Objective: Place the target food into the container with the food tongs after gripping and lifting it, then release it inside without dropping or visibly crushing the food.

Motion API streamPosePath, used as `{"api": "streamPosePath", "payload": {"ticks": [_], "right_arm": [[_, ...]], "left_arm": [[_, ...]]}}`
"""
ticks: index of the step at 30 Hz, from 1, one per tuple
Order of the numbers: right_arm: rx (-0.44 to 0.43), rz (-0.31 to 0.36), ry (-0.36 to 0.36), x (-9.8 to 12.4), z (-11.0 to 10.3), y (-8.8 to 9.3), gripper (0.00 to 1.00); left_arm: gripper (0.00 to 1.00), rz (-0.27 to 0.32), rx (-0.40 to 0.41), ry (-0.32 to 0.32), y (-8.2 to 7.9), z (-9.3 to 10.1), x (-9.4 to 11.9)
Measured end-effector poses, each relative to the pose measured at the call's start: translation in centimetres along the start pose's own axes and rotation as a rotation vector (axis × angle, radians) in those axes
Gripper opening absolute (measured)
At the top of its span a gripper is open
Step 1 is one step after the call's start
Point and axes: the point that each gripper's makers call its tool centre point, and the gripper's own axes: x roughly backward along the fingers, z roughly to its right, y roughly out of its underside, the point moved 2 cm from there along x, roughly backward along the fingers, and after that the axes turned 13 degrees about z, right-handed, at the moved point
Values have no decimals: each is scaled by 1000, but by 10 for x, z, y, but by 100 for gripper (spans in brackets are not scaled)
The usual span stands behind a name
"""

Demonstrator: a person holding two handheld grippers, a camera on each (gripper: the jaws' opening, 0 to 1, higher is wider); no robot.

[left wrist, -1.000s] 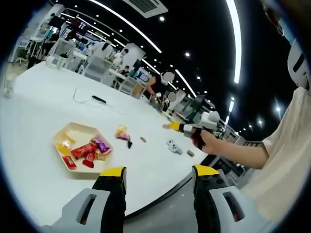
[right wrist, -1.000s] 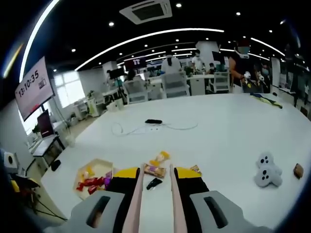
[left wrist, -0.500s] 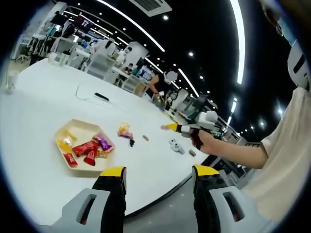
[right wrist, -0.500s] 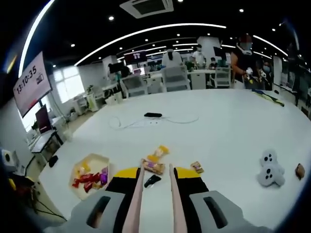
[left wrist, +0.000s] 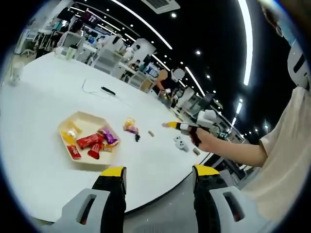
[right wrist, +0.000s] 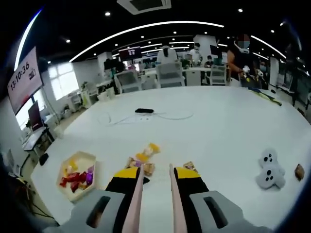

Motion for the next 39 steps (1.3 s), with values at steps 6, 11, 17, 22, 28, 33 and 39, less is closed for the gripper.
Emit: {"api": "streamPosePath", "payload": {"ticks": [6, 11, 17, 22, 28, 33, 39], "right_arm": [[7, -12, 0, -8, 7, 6, 26], [10, -29, 10, -17, 16, 13, 26], [14, -45, 25, -30, 24, 22, 26], [25, -59, 29, -41, 30, 29, 27], [35, -74, 45, -48, 41, 37, 26], [25, -86, 59, -55, 49, 43, 26], [21, -94, 66, -64, 53, 46, 26]], "left_arm": [[54, -21, 11, -2, 4, -2, -7], [55, -50, -4, -10, 6, -2, -9], [55, -69, 7, -14, 9, -5, -10], [55, -82, 17, -24, 11, -10, -12], [54, -102, 23, -26, 16, -11, -16], [55, -126, 22, -15, 21, -9, -18], [55, -131, 41, -18, 24, -11, -20]]}}
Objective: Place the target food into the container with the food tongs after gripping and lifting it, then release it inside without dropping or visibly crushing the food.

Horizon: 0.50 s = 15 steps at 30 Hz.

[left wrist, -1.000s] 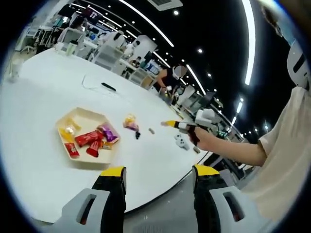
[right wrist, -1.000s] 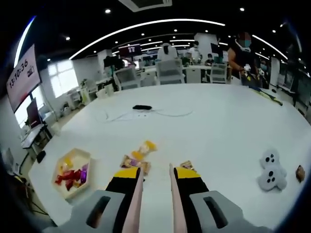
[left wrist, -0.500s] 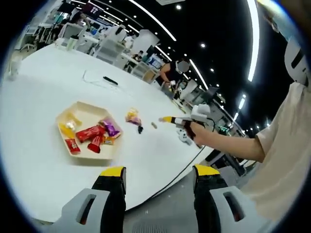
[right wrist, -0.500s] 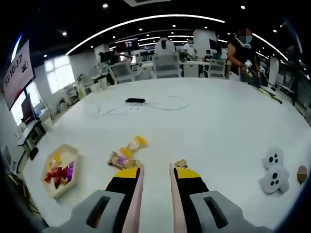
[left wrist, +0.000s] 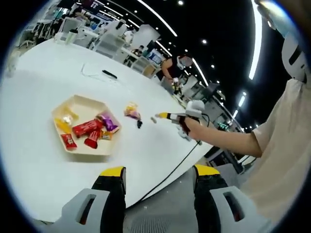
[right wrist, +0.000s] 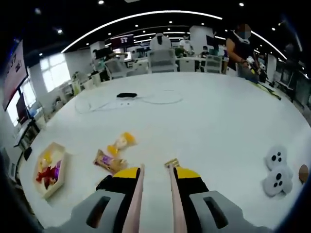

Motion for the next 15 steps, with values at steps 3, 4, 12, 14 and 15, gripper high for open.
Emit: {"api": "streamPosePath", "payload": {"ticks": [3, 4, 12, 14, 15], "right_arm": [[-3, -4, -3, -6, 2, 1, 26], [0, -4, 0, -8, 3, 1, 26], [95, -38, 16, -20, 16, 8, 26], [107, -47, 24, -22, 19, 12, 26], [107, -52, 27, -23, 21, 14, 25]], "left_arm": [[55, -8, -5, 7, 1, 1, -1], [55, -9, -5, 6, 1, 1, -2], [55, -7, 6, -10, 1, -2, -1], [55, -8, 11, -16, 2, -3, -1], [55, -8, 12, -17, 2, -3, -1]]}}
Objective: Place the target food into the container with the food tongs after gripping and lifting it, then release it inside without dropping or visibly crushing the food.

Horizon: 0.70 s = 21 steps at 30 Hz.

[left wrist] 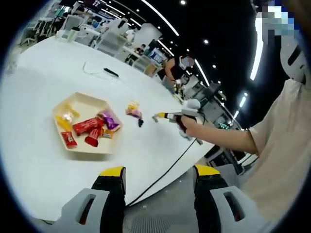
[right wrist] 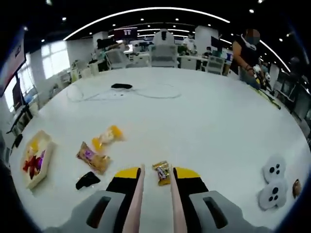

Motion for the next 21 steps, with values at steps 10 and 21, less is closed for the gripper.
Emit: {"api": "streamPosePath", "payload": {"ticks": [10, 21], "right_arm": [[-85, -2, 28, -9, 11, 9, 26], [-94, -6, 17, -11, 10, 14, 24]], "left_arm": [[55, -8, 8, -2, 3, 1, -2], [55, -8, 12, -4, 4, 1, -4]]}}
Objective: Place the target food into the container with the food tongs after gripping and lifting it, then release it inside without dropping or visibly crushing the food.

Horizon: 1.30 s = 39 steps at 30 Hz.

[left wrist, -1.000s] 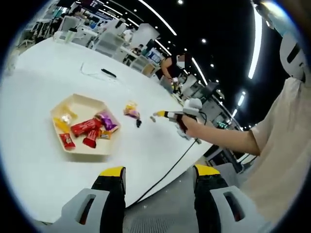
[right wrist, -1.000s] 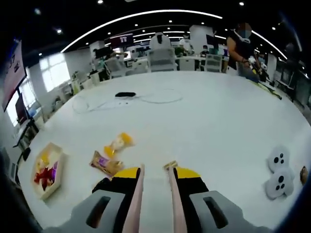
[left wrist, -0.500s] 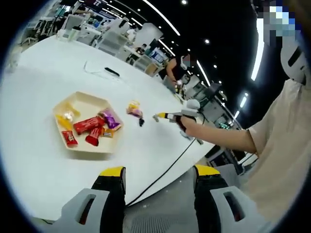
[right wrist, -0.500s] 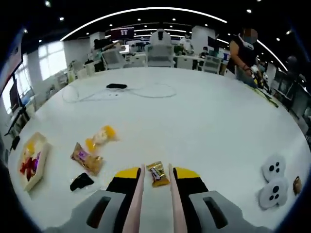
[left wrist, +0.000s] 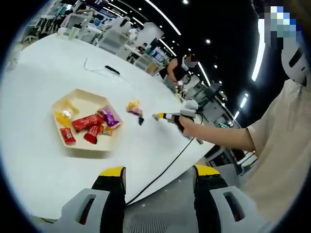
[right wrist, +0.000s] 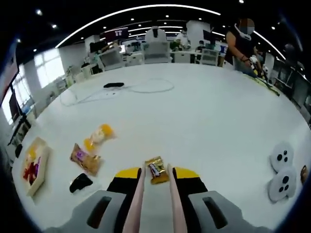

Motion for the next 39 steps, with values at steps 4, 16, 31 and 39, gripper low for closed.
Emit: {"api": "streamPosePath", "payload": {"ticks": [4, 16, 31, 39], "right_arm": [[8, -3, -8, -1, -4, 1, 25], [19, -11, -43, 1, -11, 2, 25], [6, -20, -75, -13, -24, -4, 24], [45, -39, -105, 4, -33, 6, 22]], "left_arm": [[55, 1, 0, -5, 0, -1, 2], [55, 5, 2, -5, 0, 0, 2], [54, 17, 6, -4, -1, 1, 1], [54, 22, 12, 0, -2, 2, 0]]}}
